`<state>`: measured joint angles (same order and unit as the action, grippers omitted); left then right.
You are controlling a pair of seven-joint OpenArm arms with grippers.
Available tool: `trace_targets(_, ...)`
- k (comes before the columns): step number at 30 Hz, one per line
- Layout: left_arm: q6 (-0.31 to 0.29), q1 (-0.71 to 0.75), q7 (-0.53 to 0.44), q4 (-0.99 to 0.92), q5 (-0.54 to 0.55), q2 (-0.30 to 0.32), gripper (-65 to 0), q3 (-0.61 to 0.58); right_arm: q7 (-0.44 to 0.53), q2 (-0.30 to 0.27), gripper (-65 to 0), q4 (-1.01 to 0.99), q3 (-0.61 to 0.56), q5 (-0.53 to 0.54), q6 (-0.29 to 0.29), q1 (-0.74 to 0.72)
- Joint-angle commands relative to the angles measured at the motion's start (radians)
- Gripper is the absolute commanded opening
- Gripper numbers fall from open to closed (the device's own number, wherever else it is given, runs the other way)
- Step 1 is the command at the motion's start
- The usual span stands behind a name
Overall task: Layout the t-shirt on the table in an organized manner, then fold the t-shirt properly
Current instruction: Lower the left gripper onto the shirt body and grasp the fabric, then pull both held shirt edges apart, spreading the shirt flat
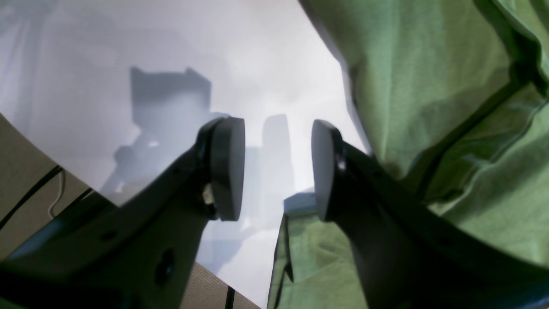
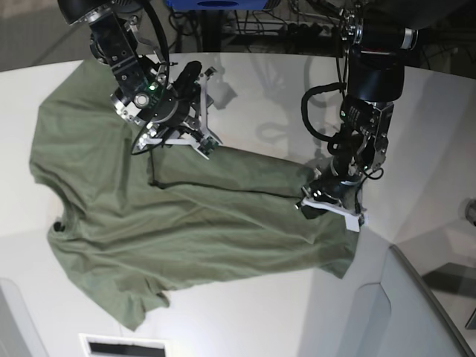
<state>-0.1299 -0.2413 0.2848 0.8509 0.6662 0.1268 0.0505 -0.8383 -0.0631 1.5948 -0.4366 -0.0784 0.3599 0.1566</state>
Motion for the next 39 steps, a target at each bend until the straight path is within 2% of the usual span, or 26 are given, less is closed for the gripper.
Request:
trace_targets(1,-0.007,-0.026,-0.014,0.014,0.008,0.004,-58.7,0.001,0.012,0.003,-41.7,0.016,0.000,0.004,0.003,-0.009)
trace_targets(3,-0.007,-0.026,-0.014,0.017,0.008,0.004,-65.0,0.001,0.012,0.003,-41.7,0.016,0.000,0.004,0.003,-0.009)
trace_targets(9,-0.007,-0.053,-0.008,0.023,0.008,0.007,-65.0,0.001,0.027,0.003,-42.0,0.026,0.032,0.004,-0.002,-0.009)
trace_targets(11,-0.007,-0.051,-0.006,0.044,0.008,0.010,-65.0,0.001,0.069,0.012,-42.0,0.055,0.103,0.006,-0.002,0.013)
trace_targets(15,-0.007,0.006,-0.003,0.150,0.010,0.030,-65.0,0.001,0.164,0.075,-41.4,0.141,0.298,0.006,-0.002,0.079)
trace_targets(19,-0.007,0.078,0.029,0.232,0.010,0.060,-65.0,0.005,0.167,0.116,-40.5,0.171,0.420,0.007,0.003,0.117)
trace_targets(20,-0.007,0.090,0.044,0.244,0.010,0.066,-65.0,0.009,0.167,0.118,-38.1,0.171,0.442,0.012,0.004,0.128)
trace_targets(24,-0.007,0.138,0.077,0.307,0.013,0.095,-65.0,0.013,0.167,0.111,-29.9,0.171,0.569,0.150,0.004,0.160)
trace_targets(26,-0.007,0.171,0.077,0.362,0.014,0.110,-65.0,0.013,0.167,0.110,-29.0,0.172,0.689,0.263,0.006,0.163)
trace_targets(29,-0.006,0.227,0.077,0.436,0.016,0.133,-65.0,0.013,0.167,0.107,-28.1,0.172,0.819,0.360,0.006,0.177)
trace_targets(34,-0.006,0.306,0.135,0.551,0.013,0.155,-65.0,0.019,0.119,0.096,-26.6,0.167,0.882,0.380,0.008,0.186)
trace_targets(39,-0.006,0.397,0.216,0.647,0.013,0.173,-65.0,0.098,0.112,0.096,-26.9,0.163,0.885,0.380,0.008,0.188)
